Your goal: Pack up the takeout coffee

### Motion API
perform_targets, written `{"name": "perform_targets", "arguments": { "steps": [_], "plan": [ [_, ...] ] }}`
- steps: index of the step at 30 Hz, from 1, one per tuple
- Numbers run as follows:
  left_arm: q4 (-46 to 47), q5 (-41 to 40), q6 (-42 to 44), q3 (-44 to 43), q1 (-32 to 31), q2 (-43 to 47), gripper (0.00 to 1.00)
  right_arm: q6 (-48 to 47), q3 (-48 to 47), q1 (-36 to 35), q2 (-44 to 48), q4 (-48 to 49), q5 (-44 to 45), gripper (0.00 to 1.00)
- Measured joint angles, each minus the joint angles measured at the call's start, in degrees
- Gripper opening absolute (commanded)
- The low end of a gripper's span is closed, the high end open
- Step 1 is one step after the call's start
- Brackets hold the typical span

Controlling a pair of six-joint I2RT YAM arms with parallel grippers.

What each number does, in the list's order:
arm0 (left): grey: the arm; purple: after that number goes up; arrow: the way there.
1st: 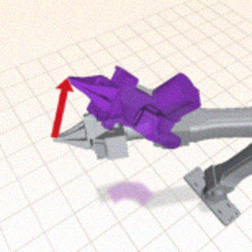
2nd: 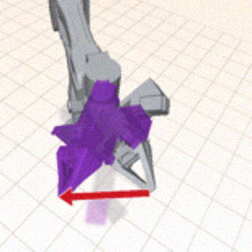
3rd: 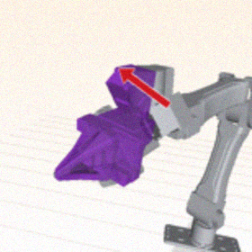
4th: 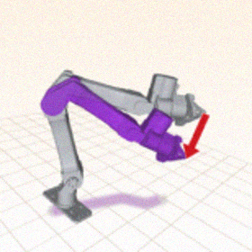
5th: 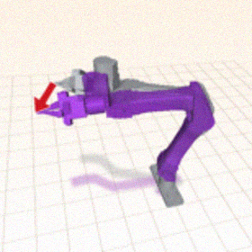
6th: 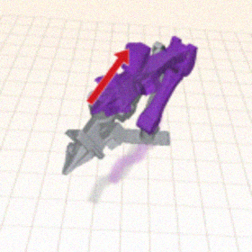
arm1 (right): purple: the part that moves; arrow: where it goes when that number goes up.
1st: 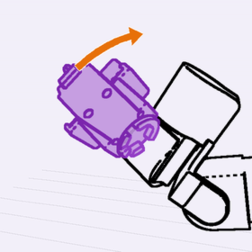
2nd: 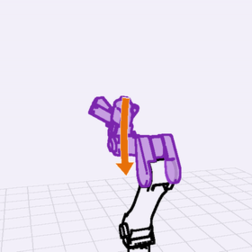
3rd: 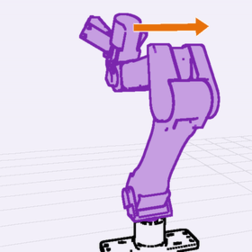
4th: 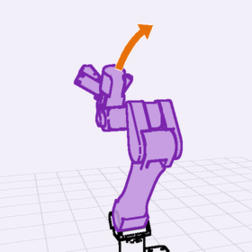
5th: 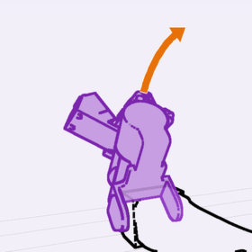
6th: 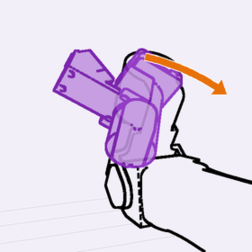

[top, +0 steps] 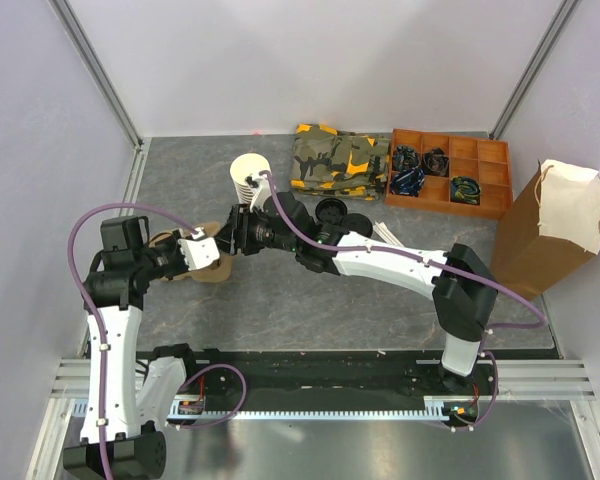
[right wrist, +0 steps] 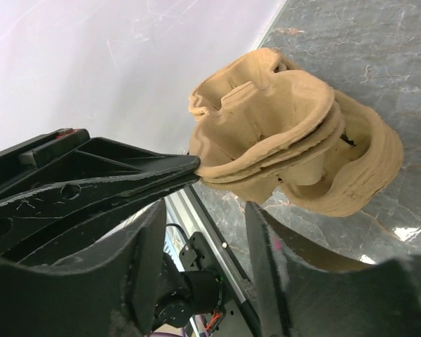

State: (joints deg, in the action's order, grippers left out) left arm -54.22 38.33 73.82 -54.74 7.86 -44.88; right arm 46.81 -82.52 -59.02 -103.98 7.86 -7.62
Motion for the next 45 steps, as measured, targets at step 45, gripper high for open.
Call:
{"name": "perform_targets", "arguments": {
  "steps": [45],
  "plan": [
    [4.1, -0.8, -2.0, 1.7, 0.1, 3.7, 0.02, -2.1, 0.9, 4.0, -1.0, -1.5, -4.3, 0.54]
  ]
}}
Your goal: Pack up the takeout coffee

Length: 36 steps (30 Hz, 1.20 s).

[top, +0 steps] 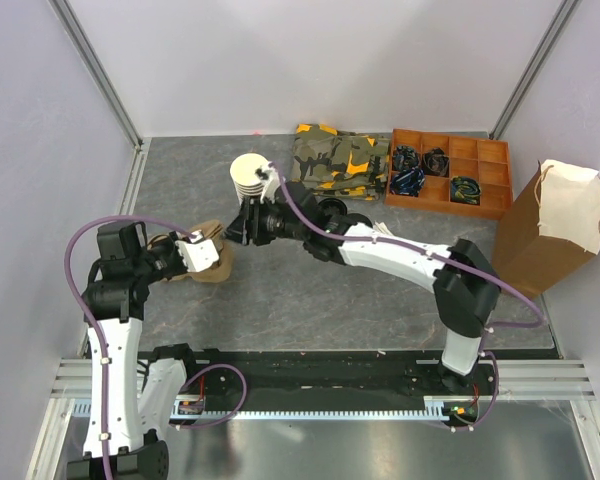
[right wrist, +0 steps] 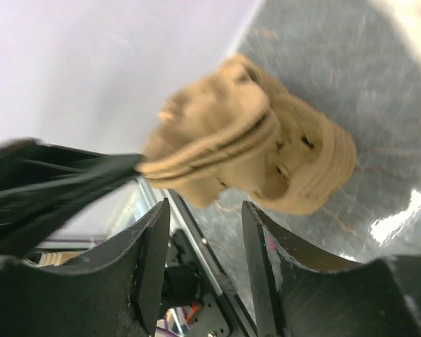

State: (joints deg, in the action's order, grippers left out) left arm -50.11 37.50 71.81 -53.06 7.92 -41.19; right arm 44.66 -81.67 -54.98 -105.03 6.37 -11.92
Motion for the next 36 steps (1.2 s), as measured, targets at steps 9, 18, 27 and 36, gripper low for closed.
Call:
{"name": "perform_targets", "arguments": {
  "steps": [9, 18, 27, 36],
  "plan": [
    [1.1, -0.4, -0.1, 0.0, 0.0, 0.5, 0.02, 2.8, -3.0, 3.0, 2.6, -0.3, -1.2, 0.58],
    [4.5, -2.7, -2.5, -0.2, 0.0, -0.2, 0.02, 5.5, -5.1, 0.9, -1.8, -1.9, -1.4, 0.61],
    [6.1, -3.2, -3.4, -1.6, 0.0, 0.3, 0.02, 6.4, -6.5, -0.3, -2.4, -2.6, -1.7, 0.65],
    [6.0, -2.2, -3.4, -6.5, 0.0, 1.2, 0.02, 6.3, -6.1, 1.2, -1.3, -3.1, -3.7, 0.7]
  ]
}}
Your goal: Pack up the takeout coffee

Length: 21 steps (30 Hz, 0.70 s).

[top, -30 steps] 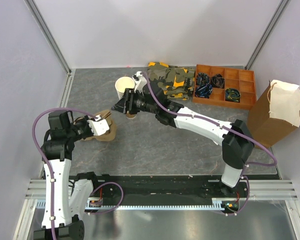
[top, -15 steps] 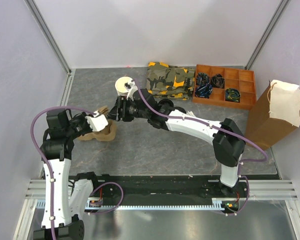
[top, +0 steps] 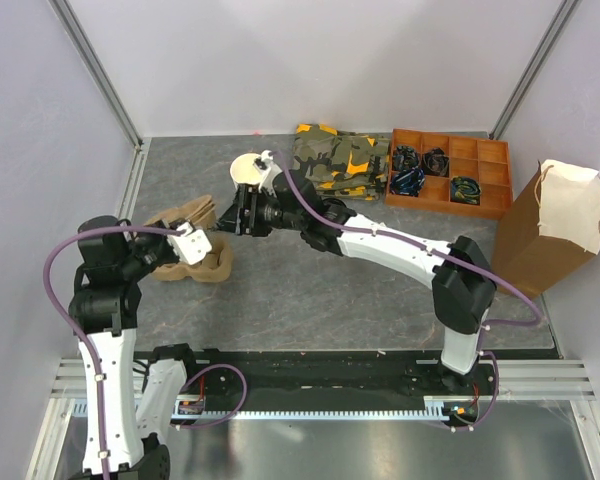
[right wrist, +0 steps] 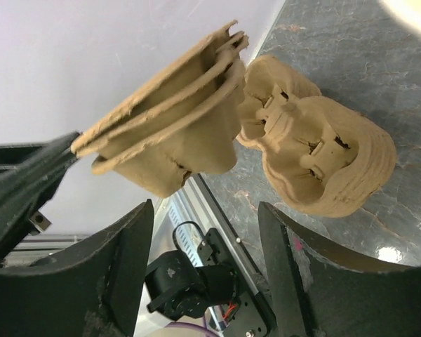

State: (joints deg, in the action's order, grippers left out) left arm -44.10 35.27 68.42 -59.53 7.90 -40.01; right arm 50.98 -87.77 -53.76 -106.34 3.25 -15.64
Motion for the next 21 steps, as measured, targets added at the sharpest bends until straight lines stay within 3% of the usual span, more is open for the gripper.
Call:
{"name": "perform_targets", "arguments": {
  "steps": [5, 11, 21],
  "plan": [
    [-0.4, 1.5, 0.0, 0.0, 0.0, 1.6, 0.02, 2.4, 0.7, 1.7, 2.6, 0.9, -1.6, 0.77],
    [-0.4, 2.9, 0.0, 0.0, -0.1, 0.9, 0.02, 4.4, 1.6, 1.6, 5.7, 1.8, -2.3, 0.77],
    [-0.6, 4.2, -0.1, 0.0, -1.9, -0.5, 0.02, 5.5, 1.0, -0.1, 3.4, 1.7, -2.1, 0.74]
  ]
}}
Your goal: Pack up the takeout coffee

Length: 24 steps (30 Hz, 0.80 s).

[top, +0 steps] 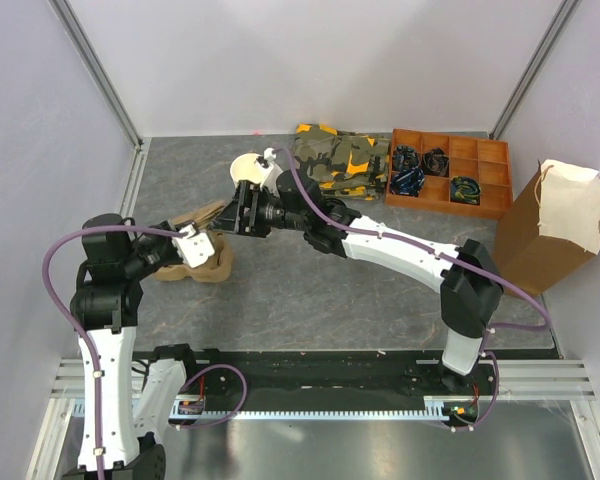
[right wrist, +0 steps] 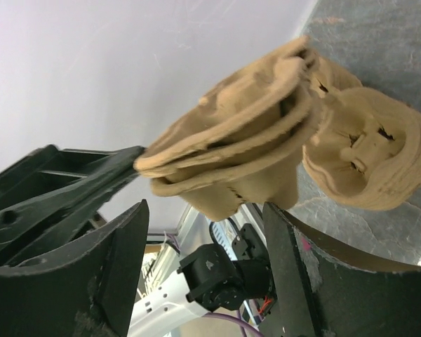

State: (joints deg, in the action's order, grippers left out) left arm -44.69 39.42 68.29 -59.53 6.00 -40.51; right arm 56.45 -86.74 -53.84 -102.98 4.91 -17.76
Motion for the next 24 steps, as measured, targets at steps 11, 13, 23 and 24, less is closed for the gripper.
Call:
{"name": "perform_targets", "arguments": {
  "steps": [11, 13, 23, 24],
  "plan": [
    [0.0, 0.2, -0.1, 0.6, 0.0, 0.9, 0.02, 1.5, 0.1, -0.2, -1.4, -1.7, -0.2, 0.78],
    [-0.1, 0.2, -0.1, 1.0, 0.0, 1.2, 0.02, 2.3, 0.1, -0.1, -1.4, -1.5, -0.5, 0.79],
    [-0.2, 0.2, -0.1, 1.8, 0.0, 1.3, 0.02, 5.3, 0.1, 0.0, -1.4, 0.6, -0.6, 0.79],
    [-0.2, 0.2, -0.1, 1.8, 0.0, 1.3, 0.02, 5.3, 0.1, 0.0, -1.4, 0.4, -0.5, 0.79]
  ]
}}
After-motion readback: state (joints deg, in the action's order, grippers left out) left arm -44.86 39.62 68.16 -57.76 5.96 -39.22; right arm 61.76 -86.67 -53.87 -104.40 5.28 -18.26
